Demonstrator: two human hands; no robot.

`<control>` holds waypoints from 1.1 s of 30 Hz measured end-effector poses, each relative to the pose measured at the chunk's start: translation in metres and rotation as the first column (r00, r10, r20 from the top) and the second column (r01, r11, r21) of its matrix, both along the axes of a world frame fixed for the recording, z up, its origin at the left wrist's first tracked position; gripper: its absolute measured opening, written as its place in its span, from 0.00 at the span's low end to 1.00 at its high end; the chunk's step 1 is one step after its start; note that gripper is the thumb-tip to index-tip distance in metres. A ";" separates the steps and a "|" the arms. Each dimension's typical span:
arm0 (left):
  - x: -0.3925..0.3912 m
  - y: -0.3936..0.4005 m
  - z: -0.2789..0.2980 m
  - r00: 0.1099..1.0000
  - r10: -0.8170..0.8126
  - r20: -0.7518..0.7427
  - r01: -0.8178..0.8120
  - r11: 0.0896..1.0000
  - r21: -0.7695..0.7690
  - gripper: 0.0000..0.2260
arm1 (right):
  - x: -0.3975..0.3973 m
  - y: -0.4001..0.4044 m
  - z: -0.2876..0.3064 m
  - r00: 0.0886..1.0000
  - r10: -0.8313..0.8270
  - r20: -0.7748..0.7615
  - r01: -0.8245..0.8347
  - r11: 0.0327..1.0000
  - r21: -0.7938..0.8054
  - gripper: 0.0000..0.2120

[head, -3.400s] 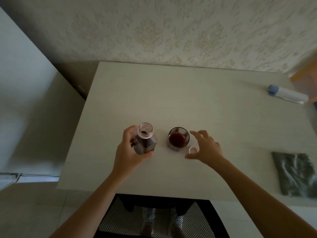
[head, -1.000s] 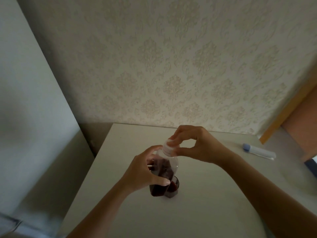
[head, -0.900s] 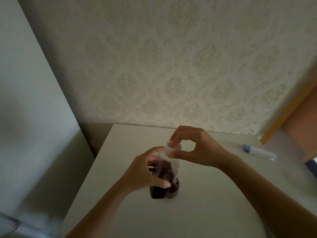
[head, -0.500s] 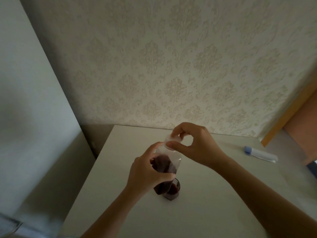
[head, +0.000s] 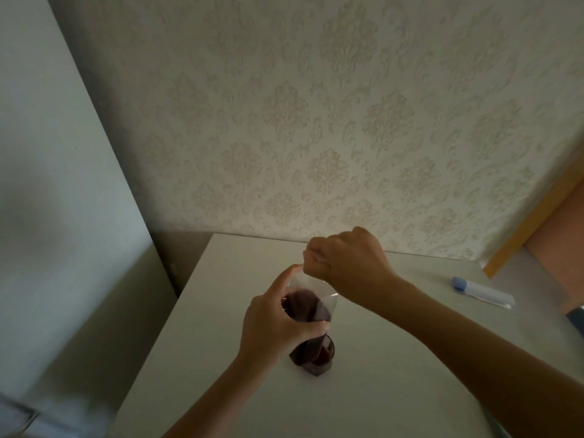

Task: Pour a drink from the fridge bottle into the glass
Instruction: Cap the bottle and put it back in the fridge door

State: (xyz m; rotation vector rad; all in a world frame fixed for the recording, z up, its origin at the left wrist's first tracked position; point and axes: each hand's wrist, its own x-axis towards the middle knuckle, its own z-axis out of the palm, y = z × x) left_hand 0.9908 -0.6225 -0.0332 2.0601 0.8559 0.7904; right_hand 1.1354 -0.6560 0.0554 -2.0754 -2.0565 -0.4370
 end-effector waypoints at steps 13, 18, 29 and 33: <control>-0.004 0.008 0.001 0.997 -0.076 0.014 0.076 0.997 -0.006 0.38 | -0.005 0.000 0.021 0.978 0.186 0.100 -0.179 0.981 -0.069 0.22; -0.008 0.008 -0.001 0.999 0.017 -0.029 -0.014 0.996 0.094 0.39 | -0.023 -0.002 0.020 0.940 0.057 0.336 -0.008 0.989 -0.146 0.11; -0.025 0.007 0.006 0.987 0.147 -0.064 -0.122 0.949 0.292 0.35 | -0.048 0.003 0.019 0.962 -0.234 0.144 0.254 0.956 -0.145 0.11; -0.031 0.010 0.006 0.977 0.194 -0.093 -0.155 0.935 0.320 0.36 | -0.054 0.009 0.015 0.950 -0.280 0.140 0.299 0.944 -0.139 0.13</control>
